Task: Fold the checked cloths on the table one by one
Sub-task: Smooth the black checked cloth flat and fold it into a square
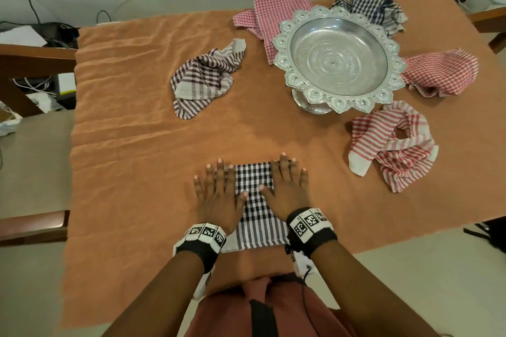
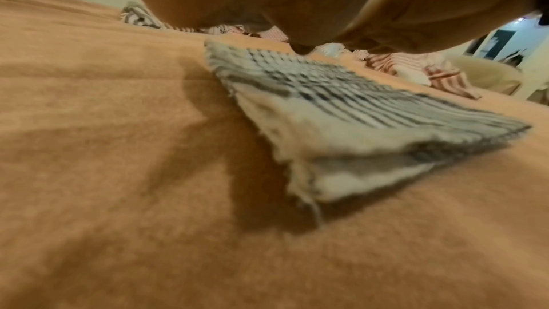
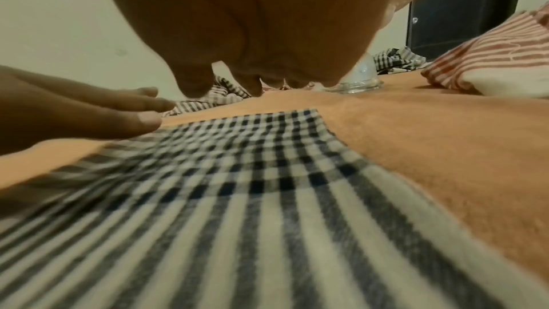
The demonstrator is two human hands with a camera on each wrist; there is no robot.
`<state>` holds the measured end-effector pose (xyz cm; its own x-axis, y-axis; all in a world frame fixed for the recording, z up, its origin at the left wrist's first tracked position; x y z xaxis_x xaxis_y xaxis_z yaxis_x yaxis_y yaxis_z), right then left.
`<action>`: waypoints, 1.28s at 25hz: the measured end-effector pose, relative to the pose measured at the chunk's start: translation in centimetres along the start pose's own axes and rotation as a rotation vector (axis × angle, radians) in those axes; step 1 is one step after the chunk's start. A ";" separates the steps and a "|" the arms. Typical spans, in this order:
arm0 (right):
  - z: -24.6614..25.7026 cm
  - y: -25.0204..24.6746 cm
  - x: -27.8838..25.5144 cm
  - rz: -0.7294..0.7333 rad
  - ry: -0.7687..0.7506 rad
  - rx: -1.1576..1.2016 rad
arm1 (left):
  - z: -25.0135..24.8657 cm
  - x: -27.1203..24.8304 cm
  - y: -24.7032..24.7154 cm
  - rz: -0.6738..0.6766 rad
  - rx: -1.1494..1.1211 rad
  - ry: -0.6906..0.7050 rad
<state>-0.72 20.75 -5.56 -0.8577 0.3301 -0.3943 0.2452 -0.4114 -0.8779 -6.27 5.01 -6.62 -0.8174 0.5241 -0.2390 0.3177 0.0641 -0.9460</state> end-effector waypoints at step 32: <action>-2.9 -4.5 5.9 0.048 -0.124 -0.202 | 1.0 6.4 -4.5 0.078 0.193 0.033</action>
<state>-5.53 27.02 -4.72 -0.8885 0.2024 -0.4118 0.3623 -0.2414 -0.9003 -13.44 7.24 -4.08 -0.7772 0.5484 -0.3085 0.2783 -0.1401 -0.9502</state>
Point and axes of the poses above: each hand's wrist, its own x-axis towards the middle knuckle, its own y-axis out of the palm, z = x × y, the point moved 4 cm from there along x, towards the middle knuckle, and after that the axes turned 5 degrees about -z, right-handed, at the moved point
